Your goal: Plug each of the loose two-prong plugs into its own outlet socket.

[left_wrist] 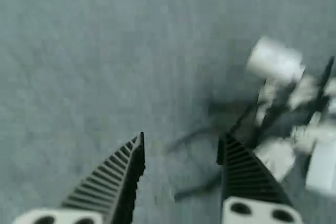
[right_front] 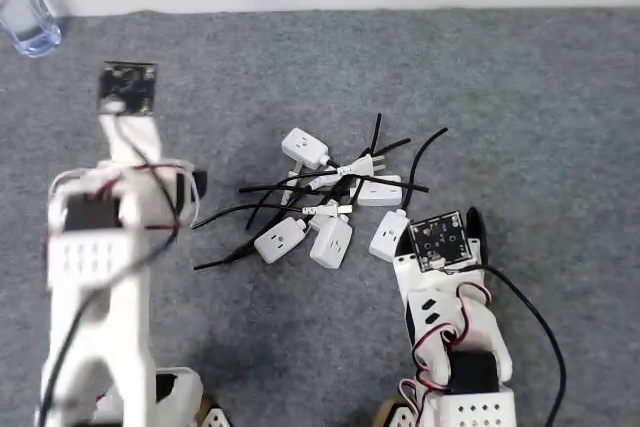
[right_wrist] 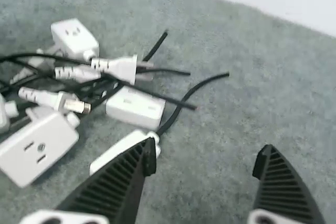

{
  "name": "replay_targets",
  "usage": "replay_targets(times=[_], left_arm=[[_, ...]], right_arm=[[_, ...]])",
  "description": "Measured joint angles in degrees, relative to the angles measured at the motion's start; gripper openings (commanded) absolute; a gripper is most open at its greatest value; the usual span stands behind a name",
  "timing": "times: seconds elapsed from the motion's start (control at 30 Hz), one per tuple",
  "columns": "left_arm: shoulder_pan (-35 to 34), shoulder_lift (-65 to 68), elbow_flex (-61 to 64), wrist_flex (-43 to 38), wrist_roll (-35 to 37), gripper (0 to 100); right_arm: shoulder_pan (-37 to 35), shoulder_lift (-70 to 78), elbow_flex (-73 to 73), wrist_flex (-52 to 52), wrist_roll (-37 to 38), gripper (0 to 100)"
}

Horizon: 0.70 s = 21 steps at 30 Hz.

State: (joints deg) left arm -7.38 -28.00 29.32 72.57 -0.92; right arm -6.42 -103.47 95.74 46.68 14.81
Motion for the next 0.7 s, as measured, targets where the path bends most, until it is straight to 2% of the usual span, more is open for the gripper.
replay_targets(times=[0.1, 0.23, 0.47, 0.6, 0.7], left_arm=[[-0.18, 8.35, -0.62, 1.05, -1.41, 21], [0.00, 10.46, 2.11, -1.32, -1.93, 21], [-0.09, 5.89, 19.16, -19.34, -1.93, 21], [-0.18, 0.97, 28.75, -29.63, -1.93, 21], [-3.52, -1.85, 32.35, -34.46, -1.93, 21]], right_arm=[[0.00, 0.00, -0.79, 4.22, 0.00, 30.7], [0.09, 0.00, -7.30, 10.55, 0.00, 30.7], [-6.51, 2.02, -16.62, 17.76, 1.85, 30.7], [-7.38, 11.60, -23.91, 18.11, 0.70, 30.7], [-7.38, 23.56, -34.11, 20.22, -2.20, 30.7]])
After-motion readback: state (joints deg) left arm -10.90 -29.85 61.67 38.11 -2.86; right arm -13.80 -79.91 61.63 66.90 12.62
